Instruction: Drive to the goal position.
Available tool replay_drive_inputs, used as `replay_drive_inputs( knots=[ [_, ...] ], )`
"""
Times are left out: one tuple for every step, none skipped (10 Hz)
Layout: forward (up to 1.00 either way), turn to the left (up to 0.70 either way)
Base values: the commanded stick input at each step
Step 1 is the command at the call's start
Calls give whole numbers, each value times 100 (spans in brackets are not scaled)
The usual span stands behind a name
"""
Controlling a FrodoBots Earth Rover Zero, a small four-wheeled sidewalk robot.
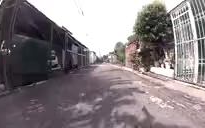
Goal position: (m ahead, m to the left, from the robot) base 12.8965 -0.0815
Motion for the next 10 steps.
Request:
replay_drive_inputs(
  knots=[
    [64,0],
    [64,0],
    [64,0],
    [64,0],
    [64,0],
    [64,0],
    [64,0],
    [64,0],
    [64,0],
    [64,0]
  ],
)
